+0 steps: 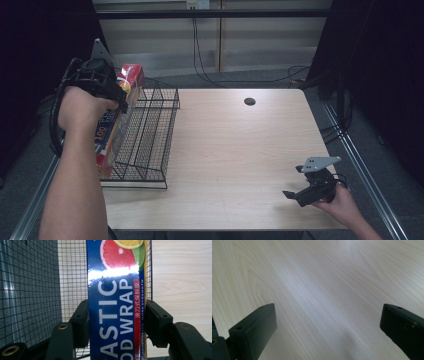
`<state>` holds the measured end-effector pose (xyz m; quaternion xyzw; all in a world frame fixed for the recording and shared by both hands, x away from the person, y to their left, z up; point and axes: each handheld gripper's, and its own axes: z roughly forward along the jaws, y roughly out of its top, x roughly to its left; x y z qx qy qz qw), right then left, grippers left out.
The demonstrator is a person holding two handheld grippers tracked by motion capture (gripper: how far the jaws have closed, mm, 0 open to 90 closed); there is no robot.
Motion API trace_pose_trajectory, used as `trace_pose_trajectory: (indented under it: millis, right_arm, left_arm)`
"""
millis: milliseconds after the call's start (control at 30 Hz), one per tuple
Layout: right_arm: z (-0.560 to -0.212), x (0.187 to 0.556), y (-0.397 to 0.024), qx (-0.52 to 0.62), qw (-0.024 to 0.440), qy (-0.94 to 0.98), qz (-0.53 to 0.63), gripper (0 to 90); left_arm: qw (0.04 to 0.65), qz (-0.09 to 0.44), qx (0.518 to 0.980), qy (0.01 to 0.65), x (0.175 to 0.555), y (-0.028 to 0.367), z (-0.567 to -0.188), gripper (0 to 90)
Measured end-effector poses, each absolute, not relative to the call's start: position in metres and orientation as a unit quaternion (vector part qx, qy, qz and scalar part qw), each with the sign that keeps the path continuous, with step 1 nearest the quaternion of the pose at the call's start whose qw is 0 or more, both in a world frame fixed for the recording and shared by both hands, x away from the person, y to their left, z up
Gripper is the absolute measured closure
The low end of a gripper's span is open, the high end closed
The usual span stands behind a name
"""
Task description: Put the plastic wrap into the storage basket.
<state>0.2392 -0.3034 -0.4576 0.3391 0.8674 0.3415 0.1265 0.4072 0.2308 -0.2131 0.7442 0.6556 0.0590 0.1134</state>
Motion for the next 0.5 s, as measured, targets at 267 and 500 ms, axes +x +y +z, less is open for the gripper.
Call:
trace_pose_trajectory:
  millis: [267, 500]
  right_arm:
    - [-0.457, 0.239, -0.304, 0.339, 0.123, 0.866, 0.346, 0.6]
    - [-0.458, 0.24, -0.303, 0.337, 0.125, 0.868, 0.343, 0.6]
  left_arm:
    - [0.113, 0.058, 0.744, 0.656, 0.41, 0.24, -0.217, 45.1]
    - [0.112, 0.063, 0.737, 0.664, 0.412, 0.246, -0.222, 45.0]
